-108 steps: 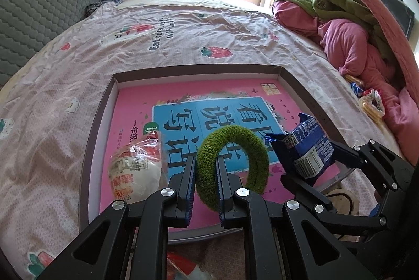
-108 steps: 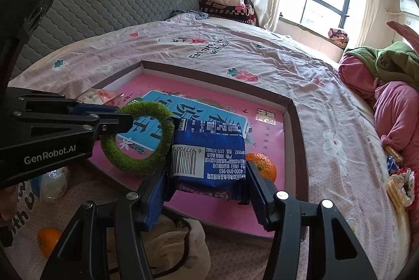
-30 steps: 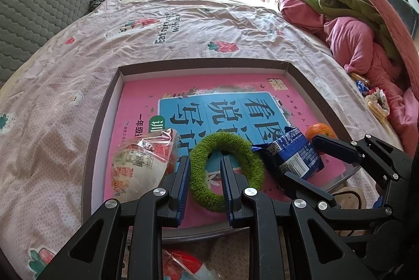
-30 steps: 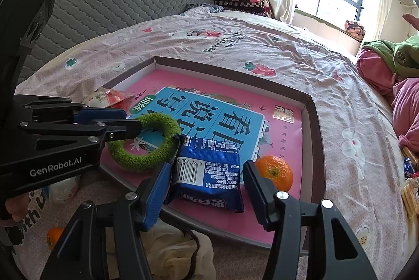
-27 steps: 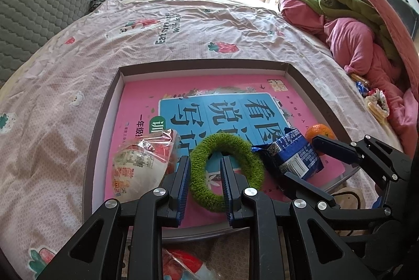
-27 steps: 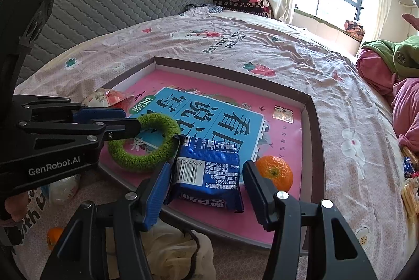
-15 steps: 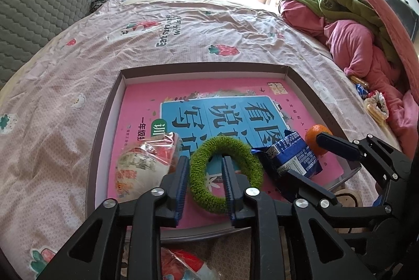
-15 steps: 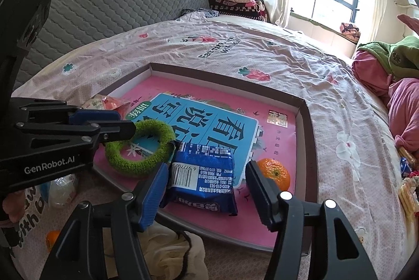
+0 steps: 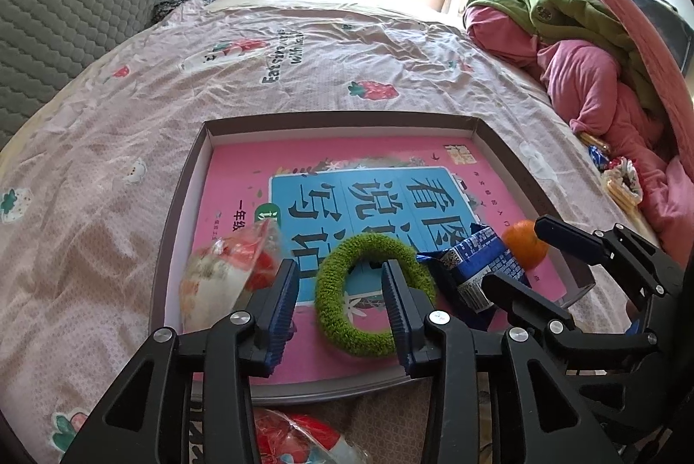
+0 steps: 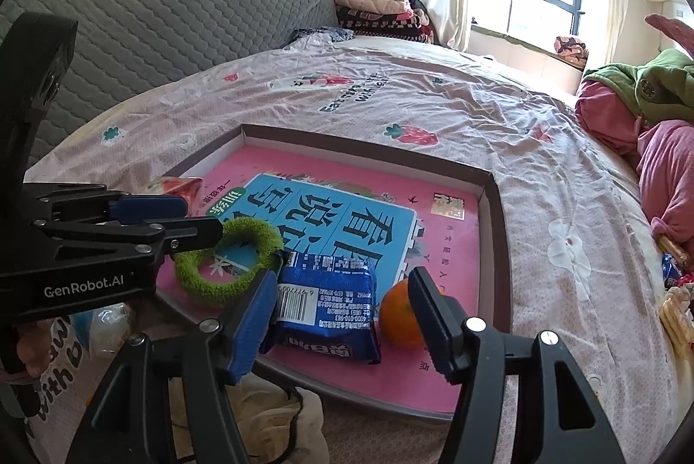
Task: Organize objects
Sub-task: 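Open both tools to release the ring and packet in the box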
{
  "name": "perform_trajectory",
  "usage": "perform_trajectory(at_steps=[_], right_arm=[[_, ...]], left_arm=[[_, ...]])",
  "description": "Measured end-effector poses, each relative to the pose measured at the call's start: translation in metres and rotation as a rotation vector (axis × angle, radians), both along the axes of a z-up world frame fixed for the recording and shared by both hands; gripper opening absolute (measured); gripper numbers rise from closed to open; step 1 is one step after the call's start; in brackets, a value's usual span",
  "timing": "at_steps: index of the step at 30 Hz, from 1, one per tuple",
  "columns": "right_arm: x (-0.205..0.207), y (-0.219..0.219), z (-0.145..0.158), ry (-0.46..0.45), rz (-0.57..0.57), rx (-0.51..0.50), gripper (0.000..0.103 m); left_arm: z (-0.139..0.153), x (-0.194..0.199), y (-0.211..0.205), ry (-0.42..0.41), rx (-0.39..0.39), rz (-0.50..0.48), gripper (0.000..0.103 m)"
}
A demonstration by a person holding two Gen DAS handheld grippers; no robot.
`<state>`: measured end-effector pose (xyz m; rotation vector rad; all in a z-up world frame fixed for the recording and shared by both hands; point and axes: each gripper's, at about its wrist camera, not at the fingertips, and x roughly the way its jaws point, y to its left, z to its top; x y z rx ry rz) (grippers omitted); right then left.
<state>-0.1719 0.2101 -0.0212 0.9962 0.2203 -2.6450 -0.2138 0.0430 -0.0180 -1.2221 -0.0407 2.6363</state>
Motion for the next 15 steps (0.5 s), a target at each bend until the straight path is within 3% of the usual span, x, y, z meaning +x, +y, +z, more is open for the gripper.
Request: perform_trajectory(at_steps=[15], right_arm=[[0.0006,0.0034,0.0041,0.015,-0.021,-0.007,0.063]], left_arm=[[0.0088,0.001,-0.0041,0.018,0.028,0.008,0.047]])
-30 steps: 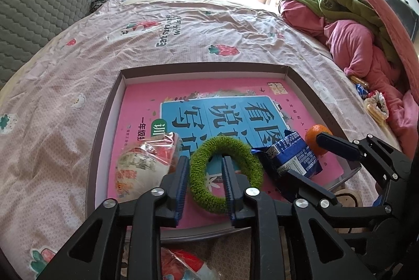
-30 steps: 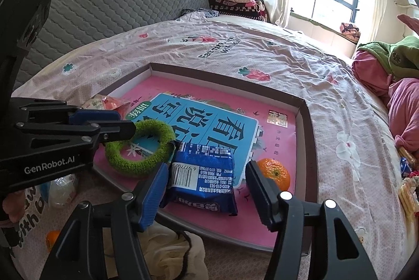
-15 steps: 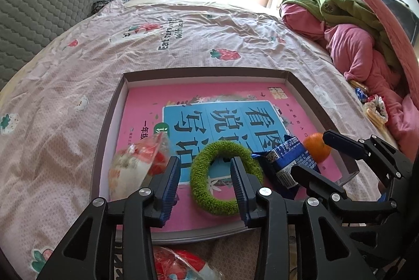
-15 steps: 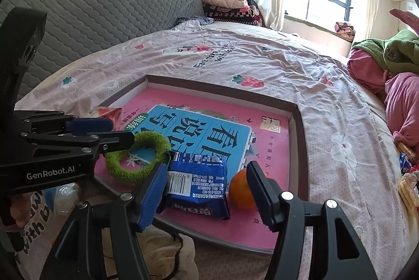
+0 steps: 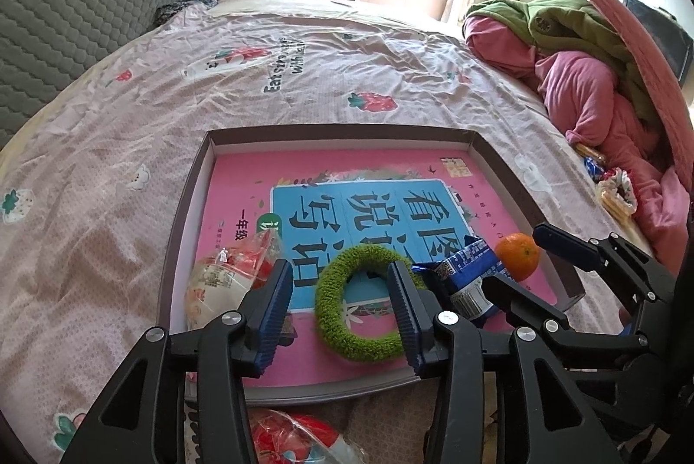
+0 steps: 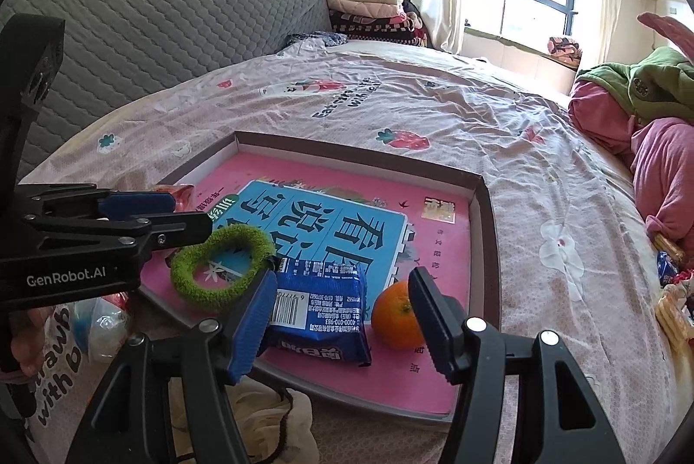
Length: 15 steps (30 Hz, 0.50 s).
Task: Organize objects
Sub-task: 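Open both tools to release the ring and packet in the box, then withdraw both open tools back from the box toward the remaining items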
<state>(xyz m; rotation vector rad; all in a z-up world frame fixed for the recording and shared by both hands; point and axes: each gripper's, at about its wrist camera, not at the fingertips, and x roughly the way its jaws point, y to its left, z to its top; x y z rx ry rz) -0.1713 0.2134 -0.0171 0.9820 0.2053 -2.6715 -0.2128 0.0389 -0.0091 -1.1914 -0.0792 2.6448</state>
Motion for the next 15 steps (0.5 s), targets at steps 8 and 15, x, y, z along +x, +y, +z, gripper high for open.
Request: perform_trajectory(at_steps=[8,15], right_arm=[[0.002,0.002,0.004,0.012,-0.005,-0.01,0.063],[0.004,0.006,0.01,0.028,-0.008,-0.019,0.063]], left_arm=[[0.005,0.003,-0.001,0.013,-0.002,0.007,0.05],[0.014,0.009,-0.003,0.031,0.003,0.018,0.056]])
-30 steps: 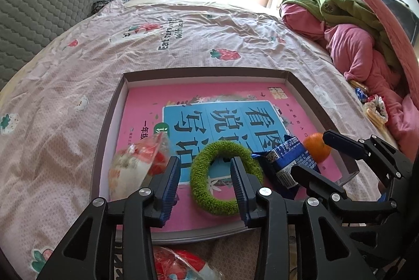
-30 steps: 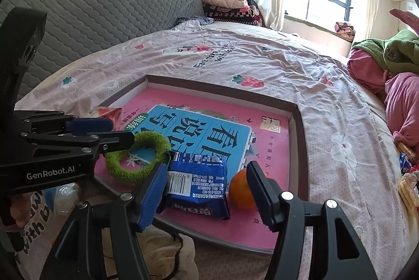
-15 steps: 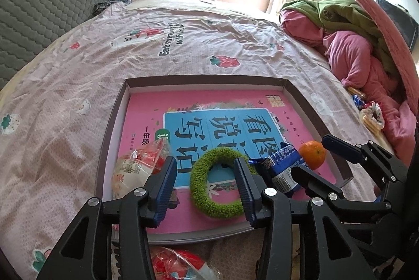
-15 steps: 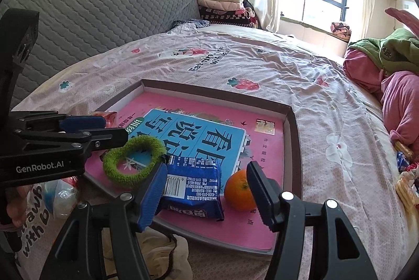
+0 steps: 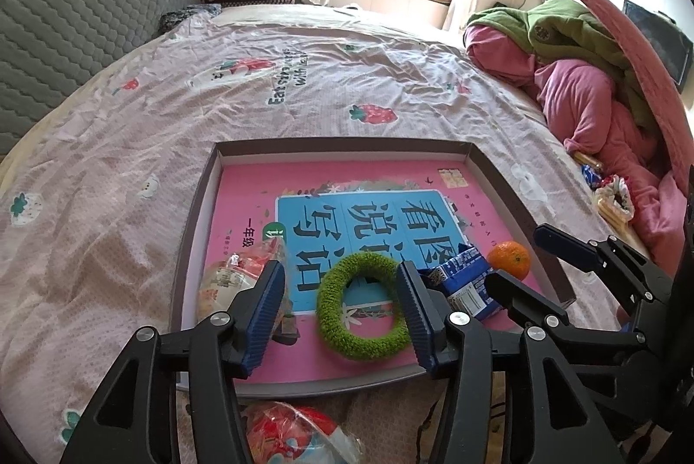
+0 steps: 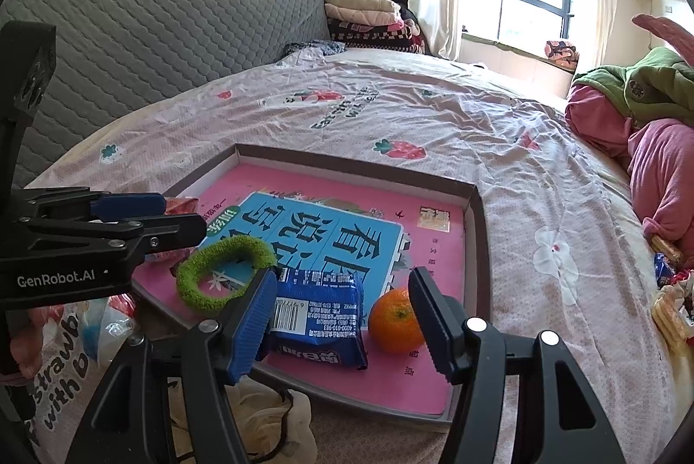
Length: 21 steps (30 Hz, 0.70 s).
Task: Organize objects
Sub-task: 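Withdraw both open tools back from the box toward the remaining items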
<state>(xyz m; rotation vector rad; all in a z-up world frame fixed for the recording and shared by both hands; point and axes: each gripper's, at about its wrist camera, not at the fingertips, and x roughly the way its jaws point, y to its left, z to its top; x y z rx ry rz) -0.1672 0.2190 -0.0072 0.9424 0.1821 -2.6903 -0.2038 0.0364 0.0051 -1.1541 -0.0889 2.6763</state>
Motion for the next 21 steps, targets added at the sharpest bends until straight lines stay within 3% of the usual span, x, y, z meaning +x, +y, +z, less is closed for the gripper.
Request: perform_trajectory(at_steps=[21], right_arm=[[0.016,0.011,0.016,0.043,-0.018,-0.036,0.067]], left_arm=[[0.022,0.028,-0.013,0.05,-0.02,0.035,0.058]])
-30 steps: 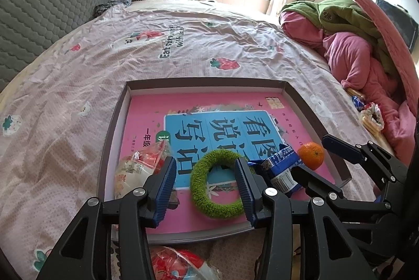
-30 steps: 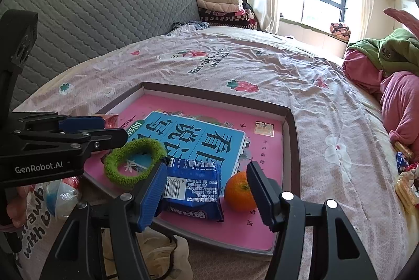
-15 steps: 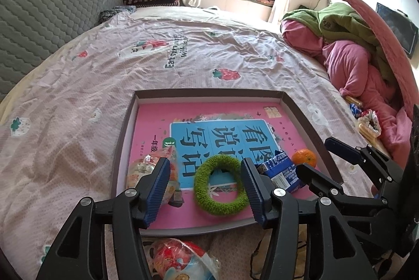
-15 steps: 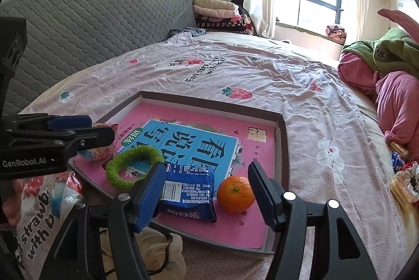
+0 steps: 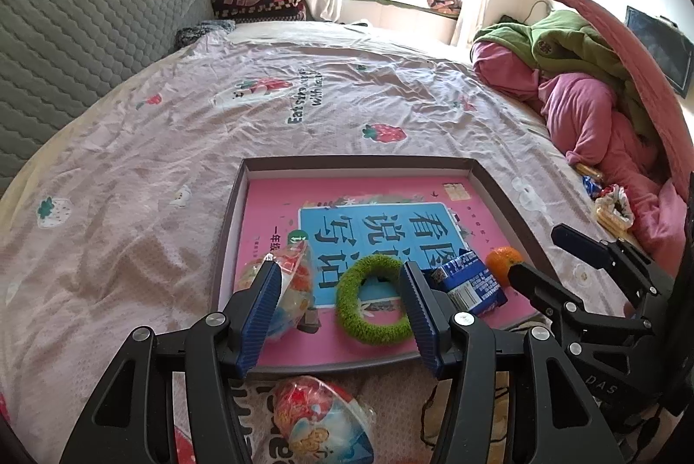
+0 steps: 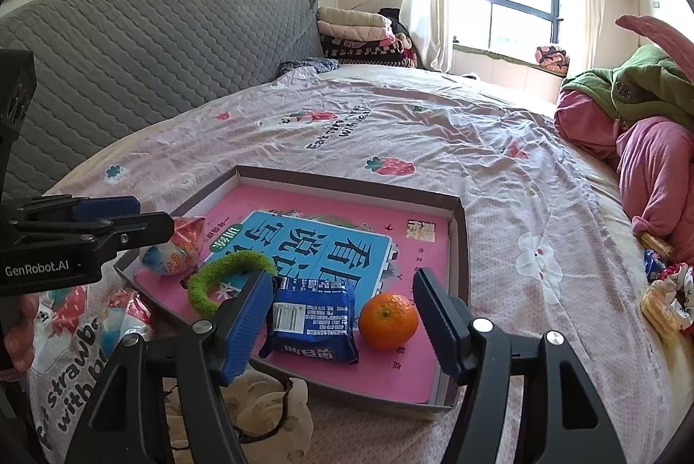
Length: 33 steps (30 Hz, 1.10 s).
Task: Organize objects
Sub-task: 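Withdraw both open tools back from the box toward the remaining items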
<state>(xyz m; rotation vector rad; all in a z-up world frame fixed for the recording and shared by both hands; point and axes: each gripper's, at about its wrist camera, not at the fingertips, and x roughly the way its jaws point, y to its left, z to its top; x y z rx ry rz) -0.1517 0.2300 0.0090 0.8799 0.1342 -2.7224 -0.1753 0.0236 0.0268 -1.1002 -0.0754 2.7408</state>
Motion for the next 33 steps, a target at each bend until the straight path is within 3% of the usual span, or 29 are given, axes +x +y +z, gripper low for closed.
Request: perform_trajectory(at_steps=[33], right_arm=[[0.035,0.005,0.013,0.055,-0.03,-0.019,0.067]], left_arm=[[-0.005,0.055,0.006,0.006,-0.012,0.008,0.059]])
